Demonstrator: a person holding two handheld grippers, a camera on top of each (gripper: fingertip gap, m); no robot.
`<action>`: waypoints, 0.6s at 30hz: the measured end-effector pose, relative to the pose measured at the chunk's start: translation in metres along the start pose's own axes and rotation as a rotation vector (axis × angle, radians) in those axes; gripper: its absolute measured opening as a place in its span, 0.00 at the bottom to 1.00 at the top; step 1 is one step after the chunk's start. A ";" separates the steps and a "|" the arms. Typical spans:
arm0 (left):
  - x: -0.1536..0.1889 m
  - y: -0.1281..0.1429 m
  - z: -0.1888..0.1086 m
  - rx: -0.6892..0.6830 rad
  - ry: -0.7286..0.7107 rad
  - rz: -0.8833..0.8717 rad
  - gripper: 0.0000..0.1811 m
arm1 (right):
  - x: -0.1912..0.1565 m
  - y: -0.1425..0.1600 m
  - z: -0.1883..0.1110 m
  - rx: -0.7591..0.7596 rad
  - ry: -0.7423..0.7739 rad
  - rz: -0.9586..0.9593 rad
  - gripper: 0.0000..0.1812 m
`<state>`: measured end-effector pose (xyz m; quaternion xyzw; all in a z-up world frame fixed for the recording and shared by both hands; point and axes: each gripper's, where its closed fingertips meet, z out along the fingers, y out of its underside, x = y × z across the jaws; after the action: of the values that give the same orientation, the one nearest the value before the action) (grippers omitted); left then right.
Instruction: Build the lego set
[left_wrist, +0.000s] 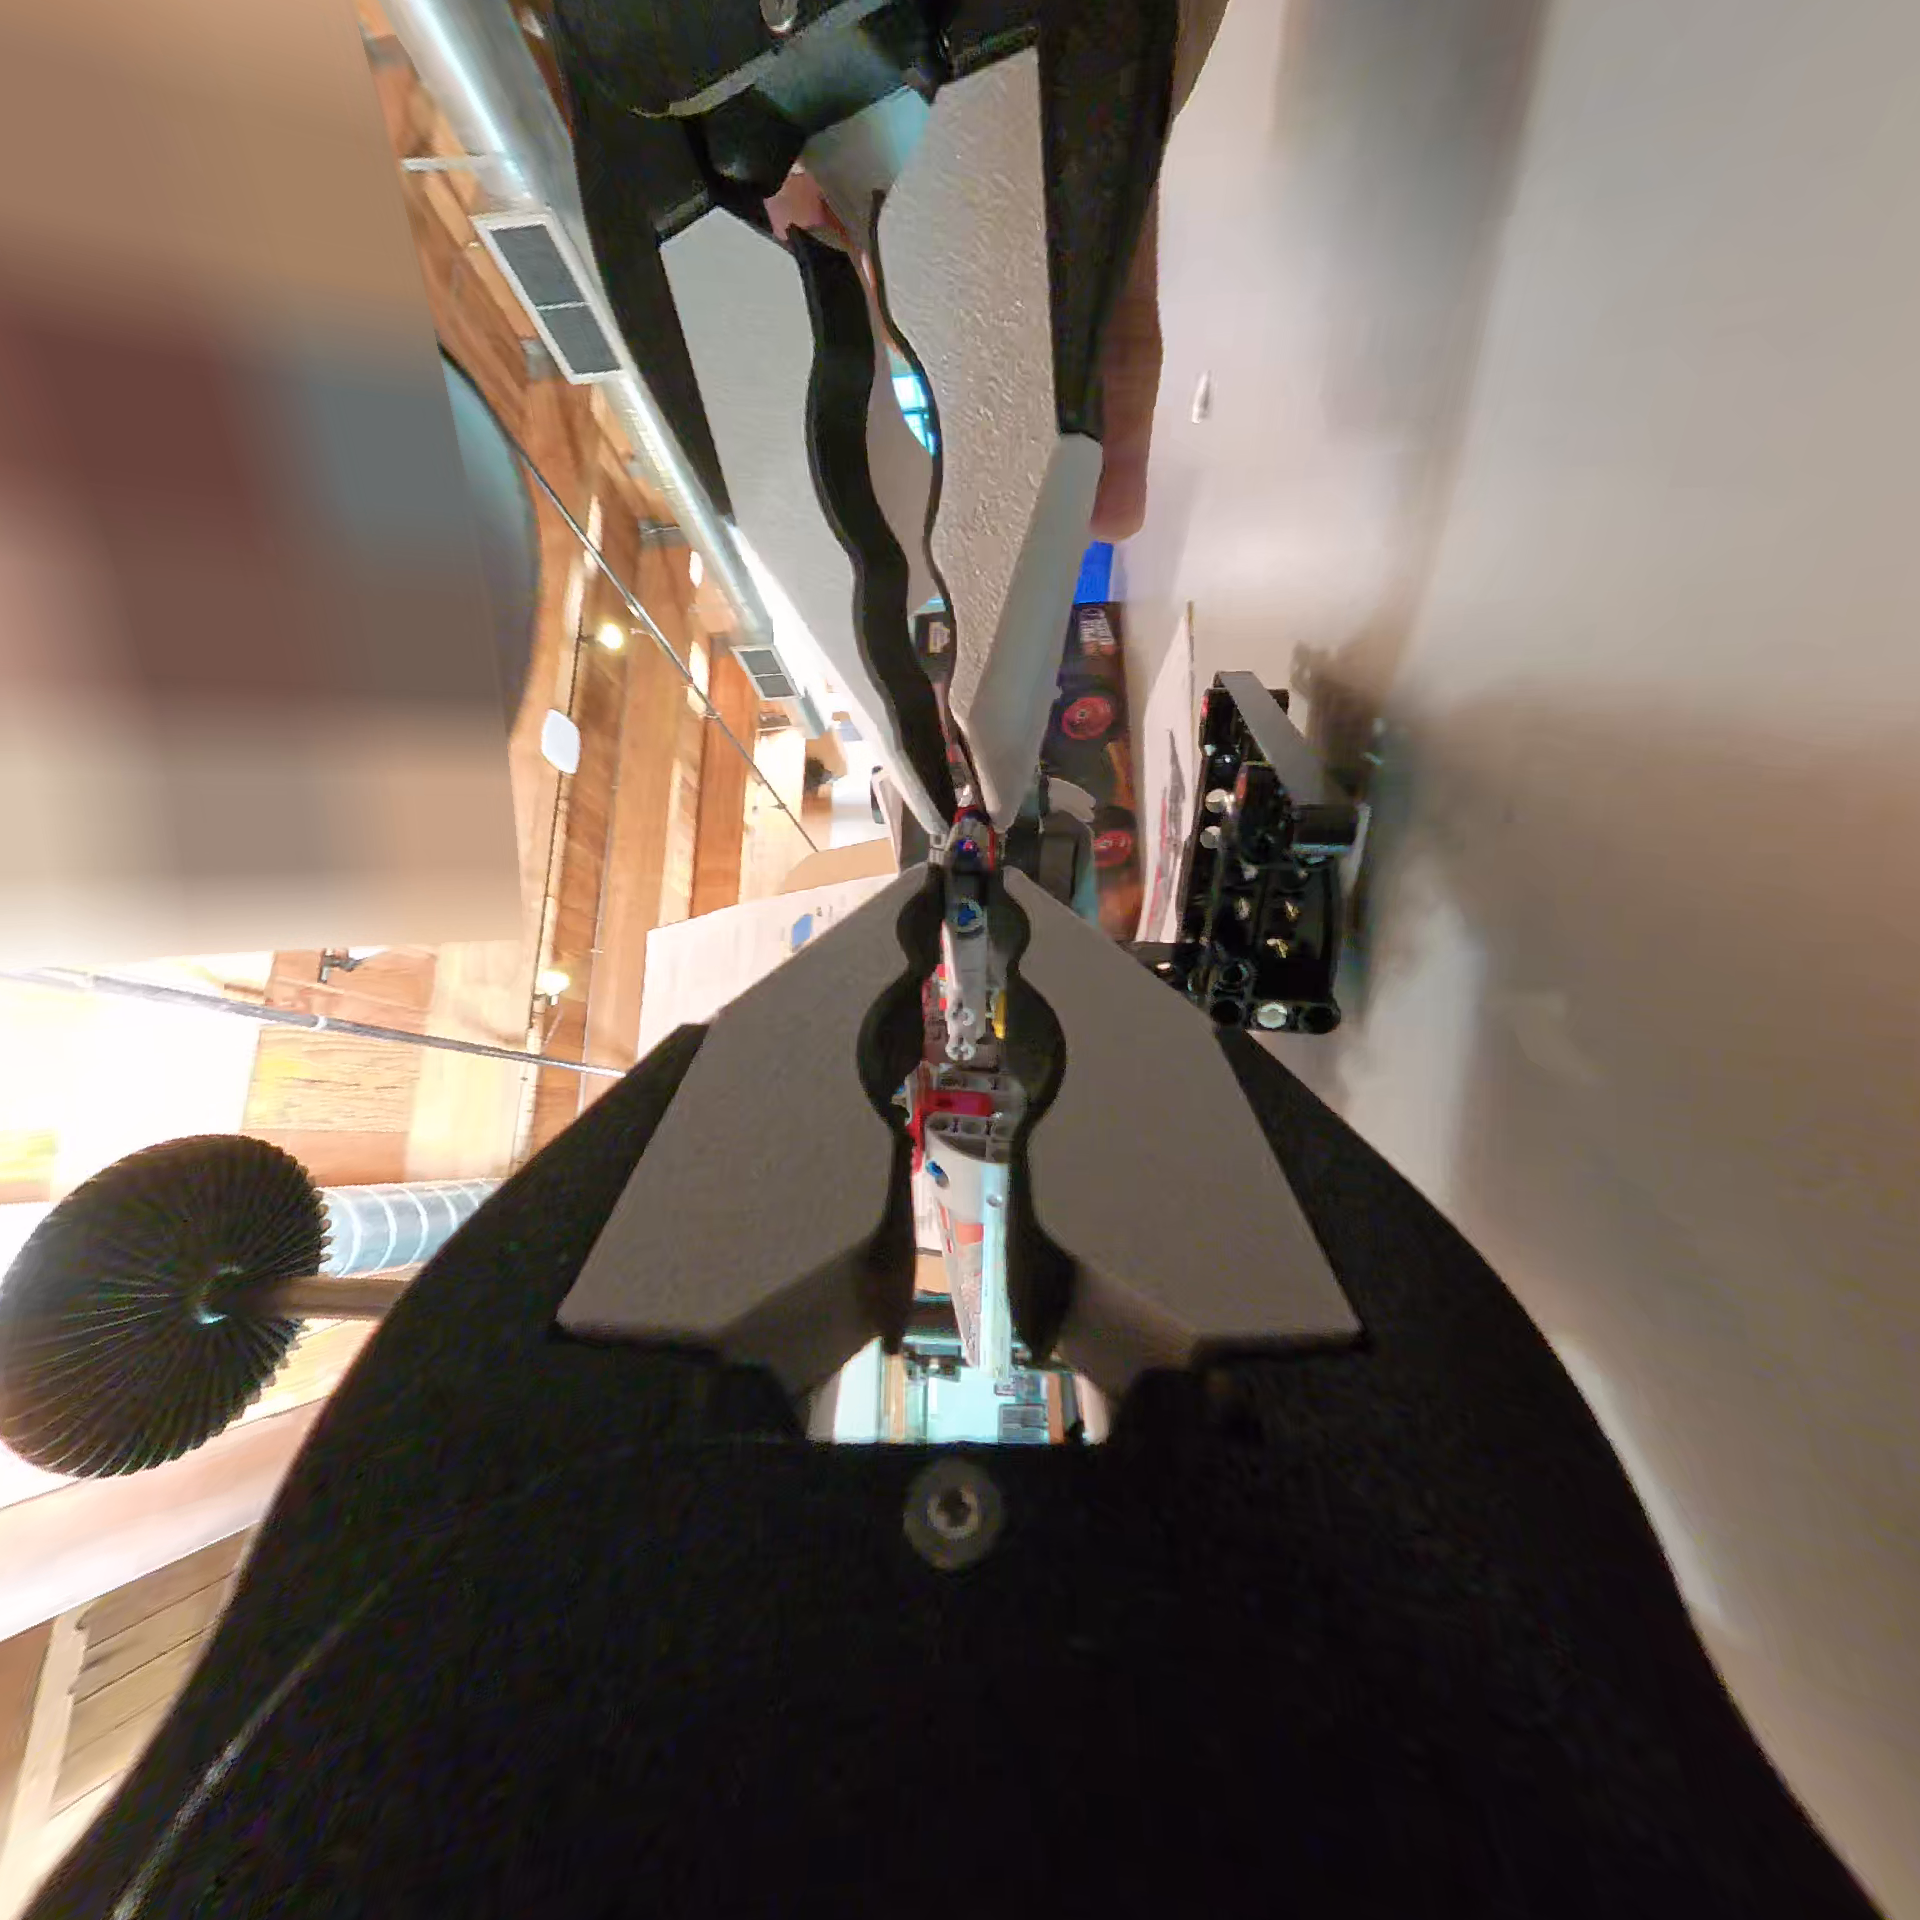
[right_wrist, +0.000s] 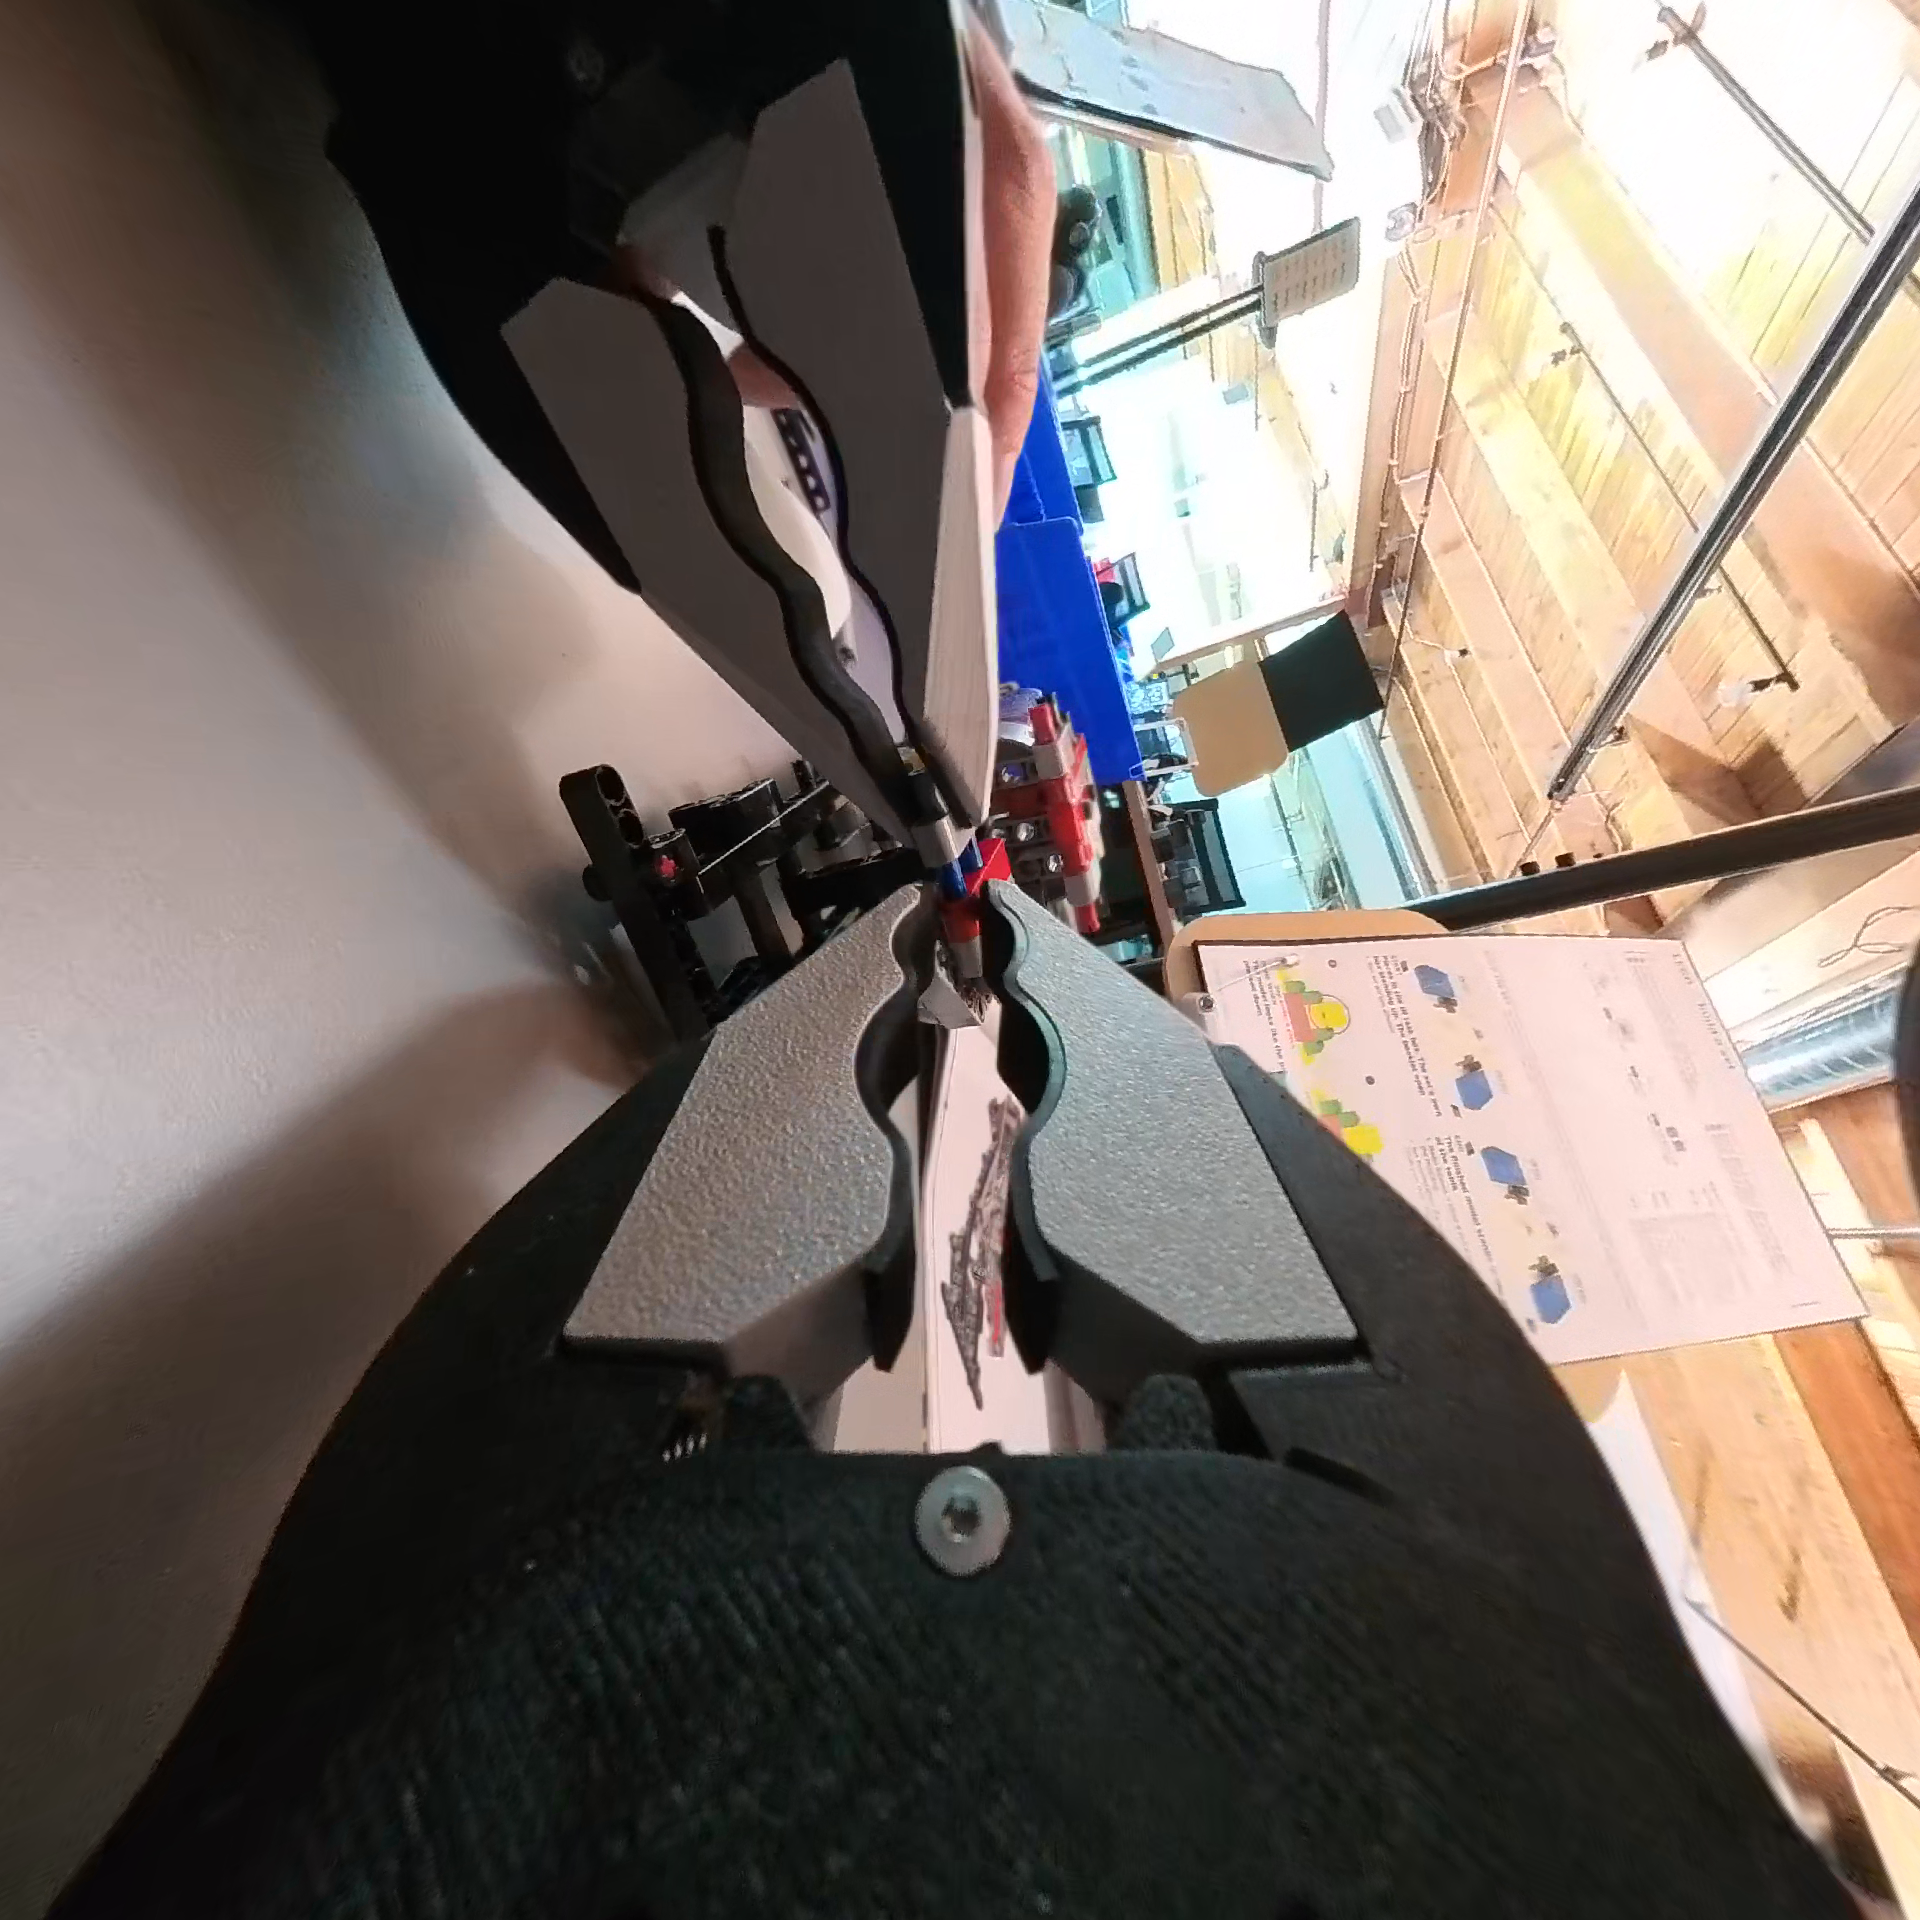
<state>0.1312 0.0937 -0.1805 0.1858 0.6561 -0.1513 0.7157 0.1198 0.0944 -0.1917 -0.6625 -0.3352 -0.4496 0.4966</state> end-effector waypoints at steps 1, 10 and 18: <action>0.000 0.000 0.000 0.003 -0.008 0.004 0.02 | 0.000 0.000 -0.001 0.001 -0.004 0.011 0.03; 0.004 -0.005 0.004 -0.001 -0.032 0.017 0.03 | 0.000 0.003 -0.006 -0.005 -0.020 0.054 0.05; 0.006 -0.010 0.008 -0.001 -0.034 0.021 0.03 | -0.001 0.006 -0.011 -0.005 -0.022 0.053 0.04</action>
<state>0.1342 0.0815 -0.1869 0.1897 0.6419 -0.1465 0.7283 0.1215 0.0826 -0.1937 -0.6772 -0.3221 -0.4299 0.5028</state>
